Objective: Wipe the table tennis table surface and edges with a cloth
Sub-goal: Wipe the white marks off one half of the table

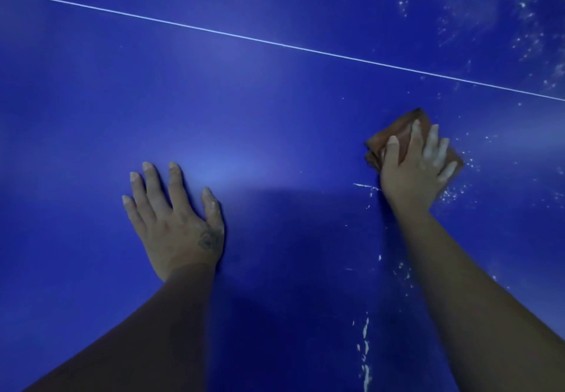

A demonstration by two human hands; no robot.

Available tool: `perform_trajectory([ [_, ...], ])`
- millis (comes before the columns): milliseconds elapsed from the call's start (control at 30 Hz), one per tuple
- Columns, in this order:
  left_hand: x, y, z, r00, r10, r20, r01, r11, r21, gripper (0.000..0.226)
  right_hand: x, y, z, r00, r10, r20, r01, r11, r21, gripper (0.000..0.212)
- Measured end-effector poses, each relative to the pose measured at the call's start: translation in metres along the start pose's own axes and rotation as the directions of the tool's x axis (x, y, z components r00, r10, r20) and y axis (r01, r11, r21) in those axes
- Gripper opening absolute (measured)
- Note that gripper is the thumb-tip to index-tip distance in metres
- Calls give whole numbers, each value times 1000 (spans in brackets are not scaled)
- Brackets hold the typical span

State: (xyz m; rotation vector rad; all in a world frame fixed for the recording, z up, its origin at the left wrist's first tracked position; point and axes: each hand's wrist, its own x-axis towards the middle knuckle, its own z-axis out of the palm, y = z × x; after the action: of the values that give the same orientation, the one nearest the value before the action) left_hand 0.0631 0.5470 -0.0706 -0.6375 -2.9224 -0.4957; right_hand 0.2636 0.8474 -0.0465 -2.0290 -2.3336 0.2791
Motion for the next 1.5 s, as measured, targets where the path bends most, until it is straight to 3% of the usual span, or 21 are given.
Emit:
perform_trajectory([
  [100,-1,0,0,1000,4,-10,-4,1000,-3,65,-14,-43,9,996,85,-26,-84,996,30,69],
  [200,0,-1,2,1000,6,-15,-6,1000,-2,66,-47,-81,21,984,-175,-26,174,984,-45,67],
  [333,-1,-2,2,999,20,-36,-20,1000,0,64,-77,-73,28,823,-568,23,568,822,-31,66],
  [433,-1,-1,1,1000,10,-21,-10,1000,-11,65,-61,-31,19,736,-677,17,677,736,-27,64],
  [533,-1,-1,0,1000,5,-9,-5,1000,-7,66,-45,13,8,822,-569,22,570,820,-57,65],
  [633,-2,0,-1,1000,1,-2,-1,1000,-13,66,-44,41,1,954,-300,15,300,952,-59,68],
  [767,-1,0,-1,1000,0,6,-1,1000,2,67,-72,10,11,999,9,-46,-10,1000,-23,68],
  [833,-1,0,-2,1000,3,6,-3,1000,3,68,-98,-14,18,998,-41,-54,39,998,-46,68],
  [900,-2,-1,-1,1000,2,9,-2,1000,4,68,-125,-27,24,972,-232,-36,229,970,-80,68],
  [1000,-2,-1,-2,1000,7,19,-7,1000,4,69,-148,-13,26,848,-530,8,529,844,-85,65],
  [1100,-1,-1,-4,999,15,34,-15,1000,2,72,-139,29,17,739,-672,49,674,737,-56,64],
  [1133,-2,-2,-5,999,18,42,-18,1000,2,72,-134,45,14,740,-670,61,673,737,-64,65],
  [1200,-4,-2,-7,998,31,62,-31,1000,-3,73,-124,76,5,811,-580,81,585,806,-88,66],
  [1300,-6,-2,-9,995,75,73,-75,997,-5,74,-124,102,-4,956,-284,70,290,954,-81,67],
  [1400,-12,-3,-11,989,106,105,-107,994,8,76,-144,81,-1,999,-35,36,36,999,-30,68],
  [1500,-32,-2,-16,977,161,142,-164,986,6,75,-176,41,10,997,-75,17,75,997,-27,69],
])
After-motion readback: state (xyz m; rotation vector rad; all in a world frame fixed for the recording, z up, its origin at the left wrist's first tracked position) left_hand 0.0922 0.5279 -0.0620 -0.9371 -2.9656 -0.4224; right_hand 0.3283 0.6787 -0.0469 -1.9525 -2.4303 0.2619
